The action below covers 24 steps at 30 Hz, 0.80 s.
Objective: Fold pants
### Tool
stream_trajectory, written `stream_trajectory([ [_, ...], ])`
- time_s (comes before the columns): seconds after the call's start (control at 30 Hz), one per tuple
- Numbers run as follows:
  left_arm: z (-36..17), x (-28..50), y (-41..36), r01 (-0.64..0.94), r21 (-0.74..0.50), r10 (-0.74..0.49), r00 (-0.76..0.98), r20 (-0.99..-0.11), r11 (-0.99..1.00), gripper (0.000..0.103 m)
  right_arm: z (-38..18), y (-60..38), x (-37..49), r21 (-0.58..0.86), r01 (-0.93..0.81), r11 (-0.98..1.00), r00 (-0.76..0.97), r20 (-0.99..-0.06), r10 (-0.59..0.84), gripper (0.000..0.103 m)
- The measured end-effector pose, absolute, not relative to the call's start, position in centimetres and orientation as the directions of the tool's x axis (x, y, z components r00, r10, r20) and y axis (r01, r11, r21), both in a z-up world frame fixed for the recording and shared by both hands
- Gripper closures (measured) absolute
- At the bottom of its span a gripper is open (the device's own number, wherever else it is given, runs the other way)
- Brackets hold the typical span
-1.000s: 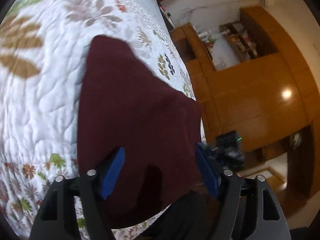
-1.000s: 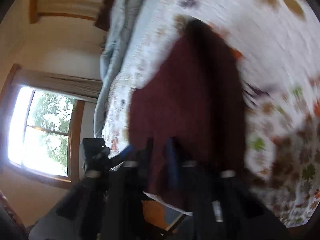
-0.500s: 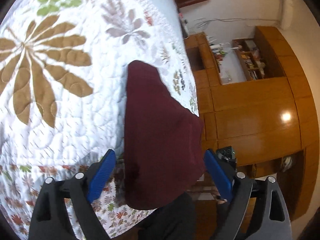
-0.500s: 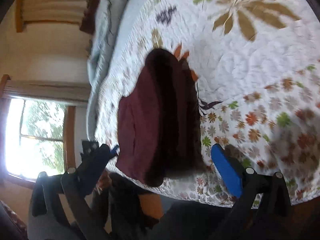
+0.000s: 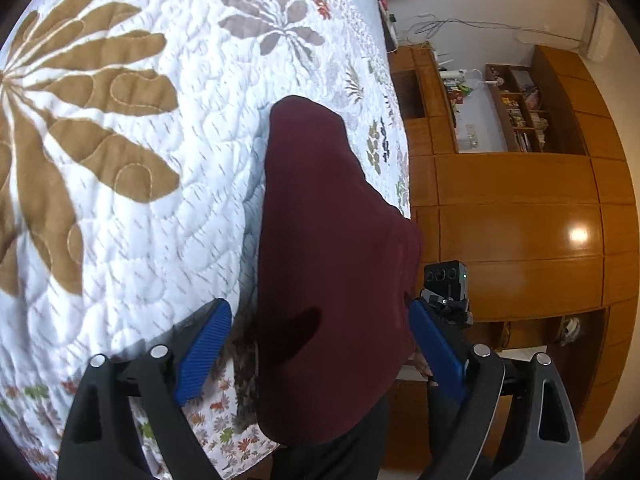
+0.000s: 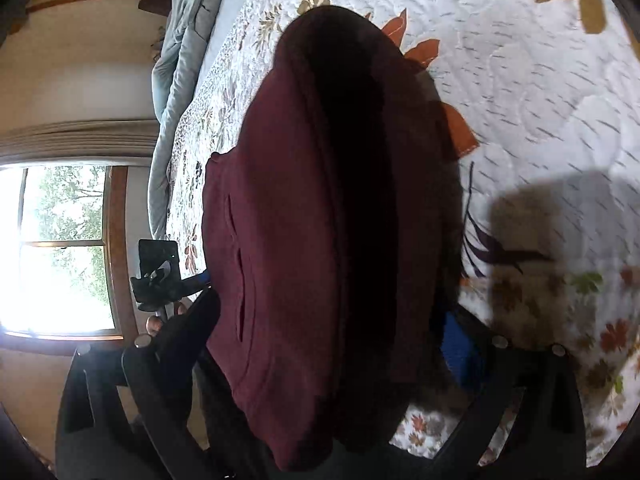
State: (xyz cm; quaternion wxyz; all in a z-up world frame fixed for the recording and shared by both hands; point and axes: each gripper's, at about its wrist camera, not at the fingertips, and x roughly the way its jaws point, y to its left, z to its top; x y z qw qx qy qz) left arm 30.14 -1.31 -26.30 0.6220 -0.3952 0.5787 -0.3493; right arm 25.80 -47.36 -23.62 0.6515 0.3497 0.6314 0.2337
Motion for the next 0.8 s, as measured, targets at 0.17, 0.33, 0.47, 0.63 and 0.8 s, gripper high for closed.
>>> stream_trajectory([
  [0.17,-26.0,30.6,-4.2,0.011,-0.891,-0.891,-0.007,-0.454,0.454,0.012,-23.6,-46.1,25.6,0.771,0.120,0.626,0.063,-0.635,0.770,0.002],
  [0.33,-26.3,31.3,-6.3,0.038,-0.860,-0.858,-0.053,-0.511,0.509,0.011,-24.0,-46.9,25.6,0.778,0.125,0.615,0.066,-0.625,0.778,0.007],
  [0.47,-26.6,31.4,-7.0,0.038,-0.845,-0.843,-0.067,-0.534,0.533,0.011,-24.1,-46.5,25.7,0.777,0.137,0.614,0.058,-0.625,0.778,0.004],
  [0.63,-26.4,30.9,-6.9,0.034,-0.843,-0.842,-0.047,-0.537,0.536,0.017,-23.7,-45.0,25.9,0.745,0.090,0.661,0.052,-0.667,0.744,0.014],
  [0.8,-26.6,30.3,-6.5,0.037,-0.816,-0.816,-0.022,-0.578,0.577,0.061,-22.8,-45.3,25.0,0.711,0.069,0.700,0.081,-0.703,0.706,0.049],
])
